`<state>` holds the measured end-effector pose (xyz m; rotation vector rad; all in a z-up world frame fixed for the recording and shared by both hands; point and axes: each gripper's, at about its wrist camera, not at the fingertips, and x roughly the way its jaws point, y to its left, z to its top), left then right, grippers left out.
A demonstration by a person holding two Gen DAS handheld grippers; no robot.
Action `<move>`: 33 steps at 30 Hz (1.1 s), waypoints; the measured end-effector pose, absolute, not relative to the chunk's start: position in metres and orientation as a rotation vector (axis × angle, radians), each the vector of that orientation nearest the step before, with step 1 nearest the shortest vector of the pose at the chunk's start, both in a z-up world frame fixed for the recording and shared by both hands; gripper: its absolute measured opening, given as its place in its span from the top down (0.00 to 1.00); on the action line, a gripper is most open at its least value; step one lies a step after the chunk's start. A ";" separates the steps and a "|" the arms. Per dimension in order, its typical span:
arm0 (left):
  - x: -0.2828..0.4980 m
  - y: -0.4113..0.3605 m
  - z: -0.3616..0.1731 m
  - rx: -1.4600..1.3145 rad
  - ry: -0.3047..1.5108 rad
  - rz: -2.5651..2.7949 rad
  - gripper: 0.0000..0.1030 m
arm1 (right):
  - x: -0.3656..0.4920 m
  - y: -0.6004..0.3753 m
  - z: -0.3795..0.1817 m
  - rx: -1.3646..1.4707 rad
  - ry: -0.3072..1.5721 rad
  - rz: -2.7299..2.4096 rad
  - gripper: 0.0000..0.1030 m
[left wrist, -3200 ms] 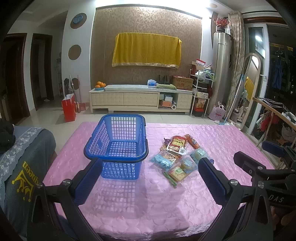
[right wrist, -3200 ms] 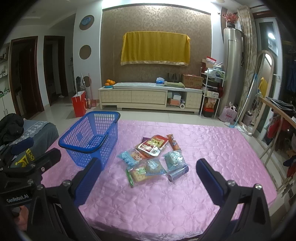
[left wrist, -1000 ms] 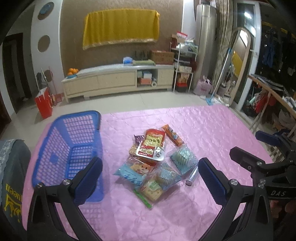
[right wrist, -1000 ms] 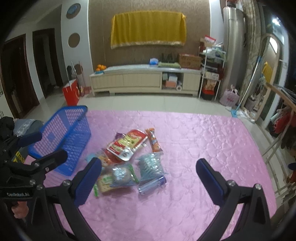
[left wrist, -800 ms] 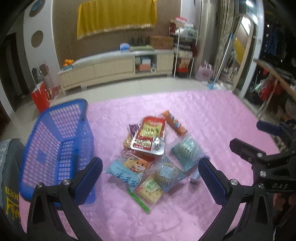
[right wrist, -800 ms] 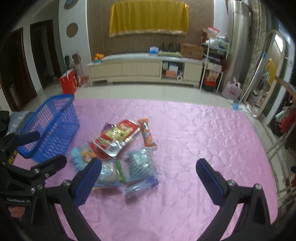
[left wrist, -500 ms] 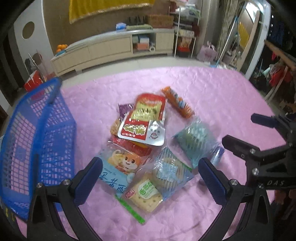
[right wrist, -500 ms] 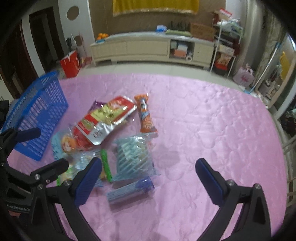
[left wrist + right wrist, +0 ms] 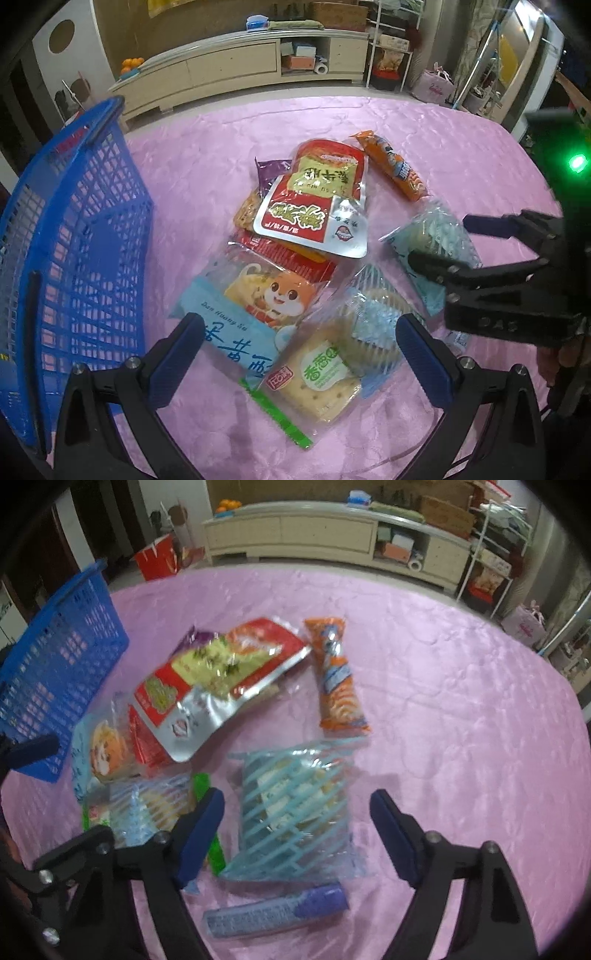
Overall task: Organize snacks
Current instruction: 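Move the right tool to the light-blue striped biscuit bag and close on it, then grasp the cartoon-fox bag with the left tool while the right tool lifts the biscuit bag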
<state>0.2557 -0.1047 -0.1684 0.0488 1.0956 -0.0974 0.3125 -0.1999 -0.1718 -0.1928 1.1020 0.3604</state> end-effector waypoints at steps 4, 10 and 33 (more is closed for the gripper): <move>0.258 -0.098 -0.171 0.016 1.103 -0.077 0.01 | 0.309 -0.197 -0.176 -0.224 1.082 0.358 0.38; 0.252 -0.100 -0.166 -0.046 1.109 -0.050 0.01 | 0.298 -0.218 -0.155 -0.137 1.040 0.370 0.42; 0.284 -0.158 -0.189 0.075 1.217 0.048 0.03 | 0.269 -0.260 -0.133 -0.094 0.990 0.287 0.41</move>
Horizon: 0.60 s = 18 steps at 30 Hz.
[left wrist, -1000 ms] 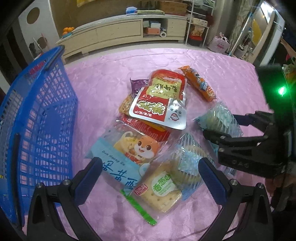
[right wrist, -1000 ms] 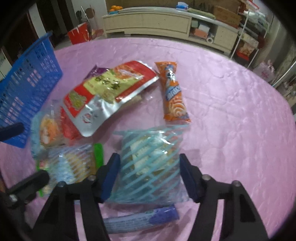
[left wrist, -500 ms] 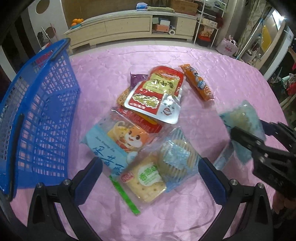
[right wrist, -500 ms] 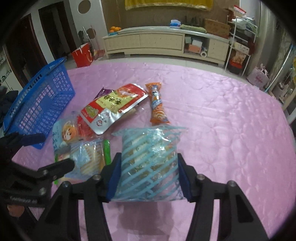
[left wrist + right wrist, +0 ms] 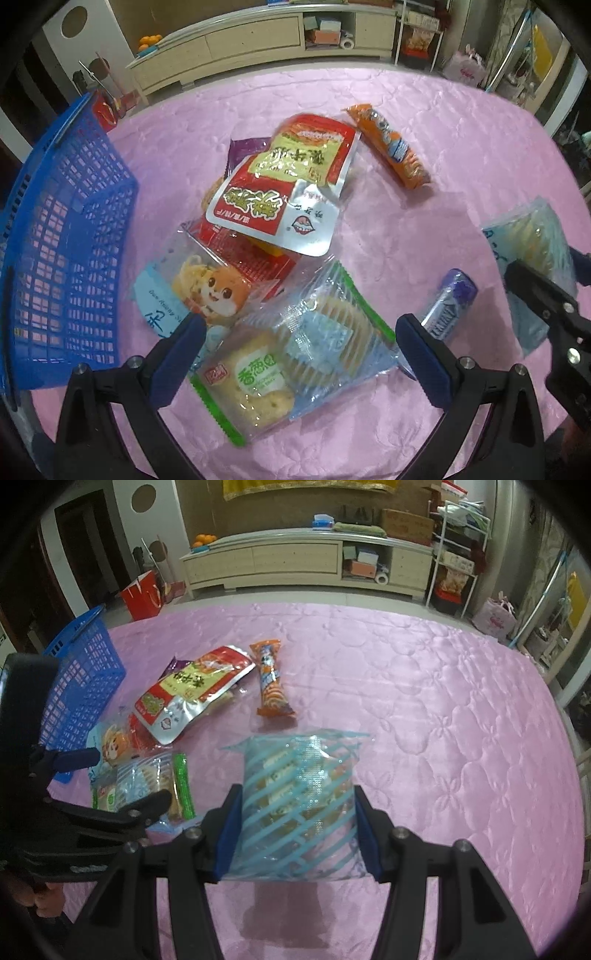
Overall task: Organize snacks
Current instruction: 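Grasp the cartoon-fox bag with the left tool while the right tool lifts the biscuit bag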
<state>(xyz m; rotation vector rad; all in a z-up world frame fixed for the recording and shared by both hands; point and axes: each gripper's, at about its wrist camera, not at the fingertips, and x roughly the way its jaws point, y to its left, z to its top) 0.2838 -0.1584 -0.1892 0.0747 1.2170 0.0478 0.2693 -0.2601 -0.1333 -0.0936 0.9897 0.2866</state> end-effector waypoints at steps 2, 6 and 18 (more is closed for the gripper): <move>0.287 -0.161 -0.195 0.086 1.236 0.049 0.09 | 0.269 -0.257 -0.133 -0.098 0.990 0.295 0.41; 0.284 -0.167 -0.194 0.127 1.208 0.052 0.21 | 0.268 -0.251 -0.135 -0.115 0.996 0.312 0.41; 0.256 -0.154 -0.180 0.094 1.178 -0.052 0.53 | 0.257 -0.251 -0.137 -0.084 1.006 0.312 0.41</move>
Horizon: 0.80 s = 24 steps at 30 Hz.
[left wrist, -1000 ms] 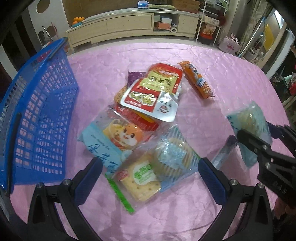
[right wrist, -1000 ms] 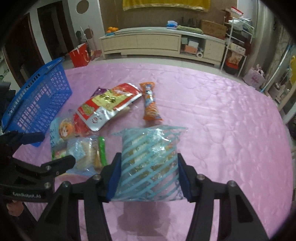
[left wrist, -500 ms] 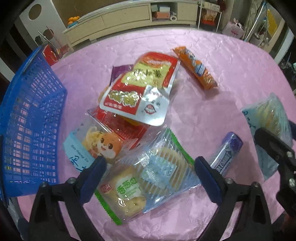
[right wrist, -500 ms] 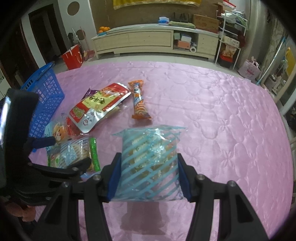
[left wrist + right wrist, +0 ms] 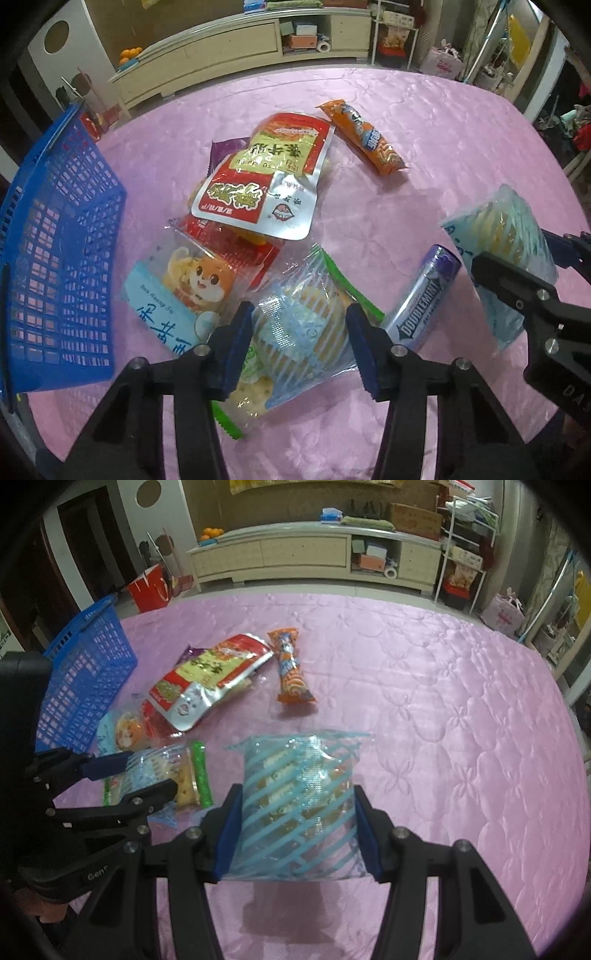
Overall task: Organize snacks
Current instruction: 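Grasp the cartoon-fox bag with the left tool while the right tool lifts the biscuit bag, then carry the biscuit bag over the blue basket with the right tool and release it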
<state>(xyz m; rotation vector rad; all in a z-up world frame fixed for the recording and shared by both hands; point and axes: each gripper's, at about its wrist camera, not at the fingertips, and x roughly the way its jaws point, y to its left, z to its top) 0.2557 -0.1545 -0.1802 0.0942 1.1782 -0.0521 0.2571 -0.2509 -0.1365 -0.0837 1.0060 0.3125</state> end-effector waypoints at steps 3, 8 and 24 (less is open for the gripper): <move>0.243 -0.149 -0.164 0.078 1.146 -0.087 0.53 | 0.252 -0.245 -0.131 -0.077 1.011 0.304 0.41; 0.219 -0.134 -0.126 0.071 1.061 -0.131 0.53 | 0.236 -0.235 -0.107 -0.052 0.979 0.287 0.41; 0.173 -0.024 -0.025 0.010 0.885 -0.135 0.53 | 0.199 -0.151 -0.010 -0.048 0.837 0.370 0.41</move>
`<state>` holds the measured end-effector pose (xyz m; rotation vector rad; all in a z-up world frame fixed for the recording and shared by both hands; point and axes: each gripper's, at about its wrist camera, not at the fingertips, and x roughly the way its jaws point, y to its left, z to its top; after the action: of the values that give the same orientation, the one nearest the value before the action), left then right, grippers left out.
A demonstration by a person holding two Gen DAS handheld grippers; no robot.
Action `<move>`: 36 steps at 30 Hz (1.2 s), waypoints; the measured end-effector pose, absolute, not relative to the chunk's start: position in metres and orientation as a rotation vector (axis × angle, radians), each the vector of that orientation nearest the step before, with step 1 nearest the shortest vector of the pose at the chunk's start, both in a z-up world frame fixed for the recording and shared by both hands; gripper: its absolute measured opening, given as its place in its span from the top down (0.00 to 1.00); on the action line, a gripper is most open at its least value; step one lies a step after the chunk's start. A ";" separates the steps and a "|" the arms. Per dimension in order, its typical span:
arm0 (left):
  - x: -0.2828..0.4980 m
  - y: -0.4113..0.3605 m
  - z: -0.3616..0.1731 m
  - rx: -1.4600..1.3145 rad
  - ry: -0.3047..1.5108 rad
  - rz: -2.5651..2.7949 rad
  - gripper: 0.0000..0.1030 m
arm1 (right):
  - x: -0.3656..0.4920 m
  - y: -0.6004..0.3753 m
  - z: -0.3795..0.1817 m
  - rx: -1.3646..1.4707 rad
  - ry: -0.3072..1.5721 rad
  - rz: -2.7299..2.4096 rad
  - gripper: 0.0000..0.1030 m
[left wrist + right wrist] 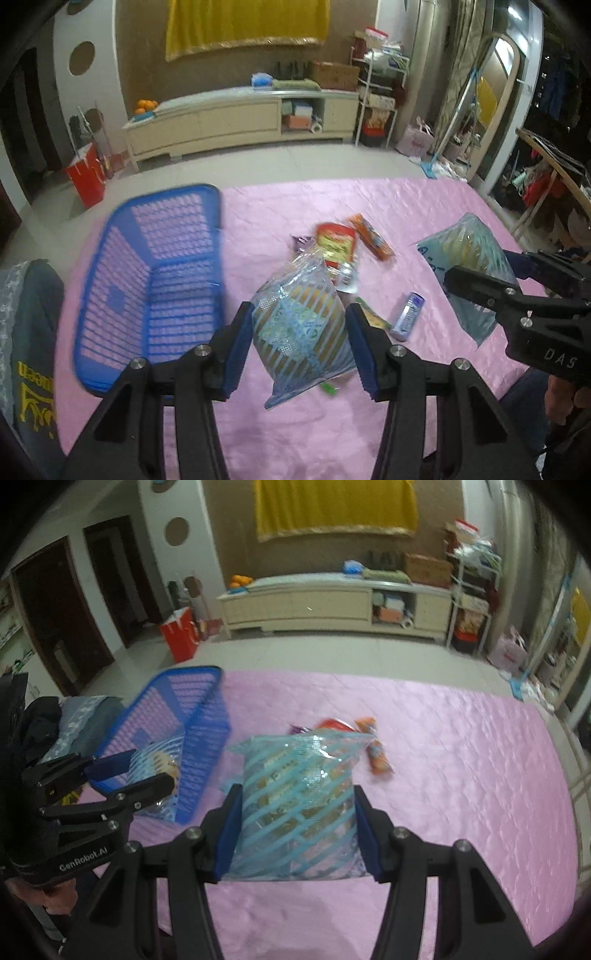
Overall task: Organize snacks
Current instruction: 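Carry the biscuit bag over the blue basket with the right tool and release it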
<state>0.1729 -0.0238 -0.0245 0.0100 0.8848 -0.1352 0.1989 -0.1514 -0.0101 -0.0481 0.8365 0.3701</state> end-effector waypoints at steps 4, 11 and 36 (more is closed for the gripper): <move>0.163 0.010 -0.009 0.002 0.855 -0.118 0.53 | 0.196 -0.116 -0.003 -0.061 0.811 0.415 0.41; 0.153 0.072 -0.005 0.023 0.843 -0.049 0.53 | 0.198 -0.061 -0.009 -0.062 0.837 0.506 0.41; 0.175 0.148 -0.061 -0.052 0.958 -0.062 0.53 | 0.228 0.047 -0.055 -0.251 0.972 0.589 0.41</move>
<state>0.1746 0.1478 -0.0615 -0.0515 0.9579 -0.0616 0.2281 0.0469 -0.0551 -0.2515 0.9722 0.5889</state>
